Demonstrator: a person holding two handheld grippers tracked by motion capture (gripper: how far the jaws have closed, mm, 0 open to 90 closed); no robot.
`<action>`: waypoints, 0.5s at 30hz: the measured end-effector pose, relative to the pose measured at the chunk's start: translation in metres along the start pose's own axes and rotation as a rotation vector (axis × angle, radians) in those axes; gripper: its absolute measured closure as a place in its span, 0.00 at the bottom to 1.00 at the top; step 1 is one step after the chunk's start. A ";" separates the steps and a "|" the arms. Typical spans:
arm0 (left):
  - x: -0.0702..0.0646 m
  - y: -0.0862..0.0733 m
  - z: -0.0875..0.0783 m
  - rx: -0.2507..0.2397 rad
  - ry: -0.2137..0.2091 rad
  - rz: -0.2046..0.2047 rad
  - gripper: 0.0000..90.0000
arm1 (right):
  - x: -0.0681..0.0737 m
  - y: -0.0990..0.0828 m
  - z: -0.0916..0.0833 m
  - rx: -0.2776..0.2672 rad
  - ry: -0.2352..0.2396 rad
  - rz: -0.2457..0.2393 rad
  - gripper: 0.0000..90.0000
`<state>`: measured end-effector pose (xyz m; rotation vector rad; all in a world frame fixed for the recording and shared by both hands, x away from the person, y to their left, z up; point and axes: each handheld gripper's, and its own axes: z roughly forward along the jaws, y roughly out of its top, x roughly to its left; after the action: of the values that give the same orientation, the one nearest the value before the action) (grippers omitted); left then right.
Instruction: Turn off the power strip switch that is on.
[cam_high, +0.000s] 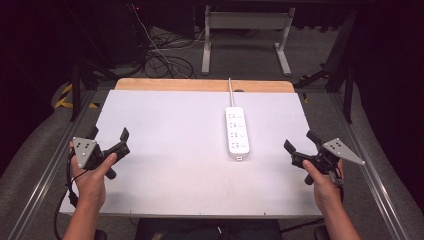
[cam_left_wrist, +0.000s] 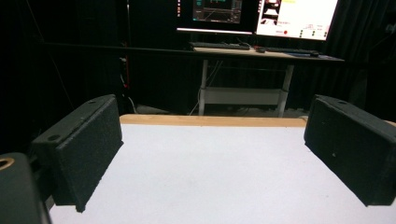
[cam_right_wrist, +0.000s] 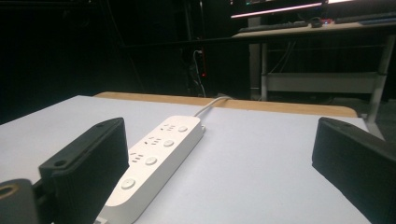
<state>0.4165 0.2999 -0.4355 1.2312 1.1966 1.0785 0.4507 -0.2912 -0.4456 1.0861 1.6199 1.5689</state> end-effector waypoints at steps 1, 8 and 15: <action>-0.001 0.000 0.000 0.001 -0.003 0.001 0.05 | 0.000 0.000 -0.001 -0.004 -0.004 -0.001 0.05; -0.002 0.000 0.003 -0.001 -0.011 -0.003 0.06 | 0.001 0.000 -0.004 -0.006 -0.023 -0.017 0.05; -0.003 0.000 0.003 -0.001 -0.018 -0.004 0.06 | 0.000 -0.001 -0.005 0.017 -0.048 -0.014 0.05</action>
<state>0.4198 0.2971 -0.4352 1.2345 1.1847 1.0631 0.4467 -0.2936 -0.4458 1.1112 1.6082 1.5112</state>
